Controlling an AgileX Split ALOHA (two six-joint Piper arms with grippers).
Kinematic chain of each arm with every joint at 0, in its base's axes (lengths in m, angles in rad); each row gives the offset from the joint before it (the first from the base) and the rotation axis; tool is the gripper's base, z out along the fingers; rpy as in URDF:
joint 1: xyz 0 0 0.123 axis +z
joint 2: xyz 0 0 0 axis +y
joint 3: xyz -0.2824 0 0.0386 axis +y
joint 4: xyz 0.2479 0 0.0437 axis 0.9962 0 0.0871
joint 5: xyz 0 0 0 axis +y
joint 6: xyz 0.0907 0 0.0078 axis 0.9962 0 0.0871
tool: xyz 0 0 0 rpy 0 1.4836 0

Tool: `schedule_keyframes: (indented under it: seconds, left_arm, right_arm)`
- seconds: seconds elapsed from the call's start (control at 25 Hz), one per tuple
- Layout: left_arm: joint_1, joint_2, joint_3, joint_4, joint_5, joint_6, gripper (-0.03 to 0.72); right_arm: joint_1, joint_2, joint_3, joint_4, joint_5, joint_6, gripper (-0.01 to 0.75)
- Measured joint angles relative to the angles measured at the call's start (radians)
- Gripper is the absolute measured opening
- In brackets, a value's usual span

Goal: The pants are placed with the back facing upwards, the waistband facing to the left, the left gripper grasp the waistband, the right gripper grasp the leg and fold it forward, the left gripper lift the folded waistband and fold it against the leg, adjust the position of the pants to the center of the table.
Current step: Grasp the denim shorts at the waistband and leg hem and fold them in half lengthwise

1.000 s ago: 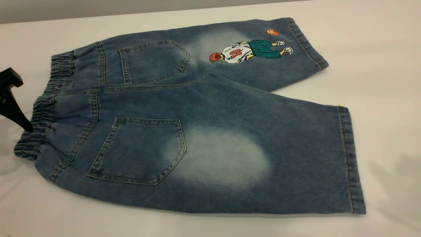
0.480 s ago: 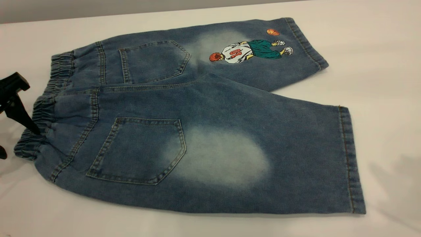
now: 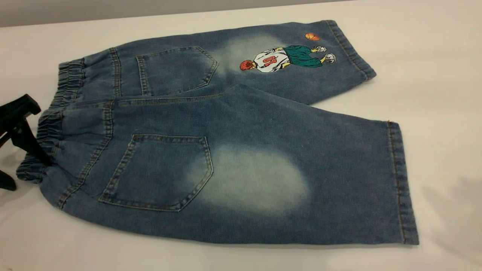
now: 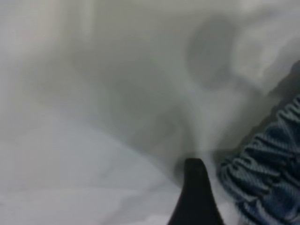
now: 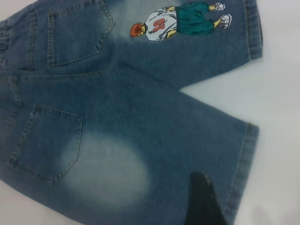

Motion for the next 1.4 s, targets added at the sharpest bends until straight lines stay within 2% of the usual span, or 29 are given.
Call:
schedule_keyframes:
  seconds: [0.56, 0.72, 0.84, 0.92, 1.2, 1.4]
  left_arm:
    - [0.000, 0.023, -0.001, -0.063, -0.019, 0.049, 0.453]
    - [0.000, 0.025, -0.001, -0.063, -0.022, 0.049, 0.360]
    - [-0.001, 0.027, -0.001, -0.072, -0.027, 0.049, 0.197]
    - [-0.001, 0.027, -0.001, -0.072, -0.027, 0.049, 0.115]
    - [-0.001, 0.002, 0.002, -0.054, -0.020, 0.097, 0.114]
    - [0.000, -0.096, 0.002, -0.053, 0.020, 0.128, 0.114]
  right_arm:
    - [0.000, -0.001, 0.000, 0.000, 0.004, 0.000, 0.381]
    - [0.000, -0.001, 0.000, 0.000, 0.009, 0.000, 0.381]
    - [0.000, -0.001, 0.000, 0.000, 0.009, 0.000, 0.381]
    - [0.000, -0.001, 0.000, 0.000, 0.009, 0.000, 0.381]
    - [0.000, -0.001, 0.015, 0.036, 0.041, 0.006, 0.381]
    - [0.000, 0.009, 0.115, 0.145, 0.038, 0.009, 0.381]
